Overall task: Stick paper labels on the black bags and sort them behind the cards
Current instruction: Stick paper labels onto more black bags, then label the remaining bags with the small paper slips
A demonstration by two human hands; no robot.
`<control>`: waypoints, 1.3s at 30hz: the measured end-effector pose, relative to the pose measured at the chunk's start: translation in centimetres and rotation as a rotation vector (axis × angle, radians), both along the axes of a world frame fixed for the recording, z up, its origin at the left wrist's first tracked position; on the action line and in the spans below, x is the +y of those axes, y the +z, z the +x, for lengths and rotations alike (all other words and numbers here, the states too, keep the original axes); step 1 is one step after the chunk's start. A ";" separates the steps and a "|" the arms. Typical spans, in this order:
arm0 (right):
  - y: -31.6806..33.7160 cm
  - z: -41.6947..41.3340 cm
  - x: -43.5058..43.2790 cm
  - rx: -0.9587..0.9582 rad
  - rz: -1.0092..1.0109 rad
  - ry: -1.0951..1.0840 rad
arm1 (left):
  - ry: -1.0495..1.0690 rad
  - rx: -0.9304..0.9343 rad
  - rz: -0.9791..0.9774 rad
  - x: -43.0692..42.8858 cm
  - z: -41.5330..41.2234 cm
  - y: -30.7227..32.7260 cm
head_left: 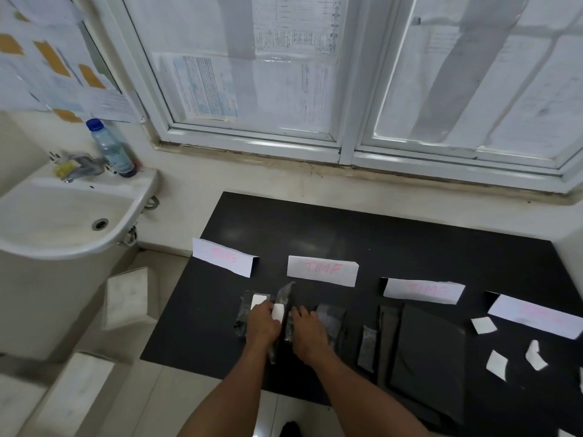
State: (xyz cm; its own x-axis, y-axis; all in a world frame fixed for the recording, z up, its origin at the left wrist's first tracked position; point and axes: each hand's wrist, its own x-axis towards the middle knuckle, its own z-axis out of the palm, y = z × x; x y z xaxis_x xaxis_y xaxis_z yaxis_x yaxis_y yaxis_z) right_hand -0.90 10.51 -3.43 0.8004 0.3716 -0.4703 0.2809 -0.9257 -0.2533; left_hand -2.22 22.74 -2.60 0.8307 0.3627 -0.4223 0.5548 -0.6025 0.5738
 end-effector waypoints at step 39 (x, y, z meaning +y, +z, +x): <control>4.1 -6.8 -45.6 -0.236 0.583 -0.981 | -0.181 0.342 -0.805 -46.8 3.4 3.9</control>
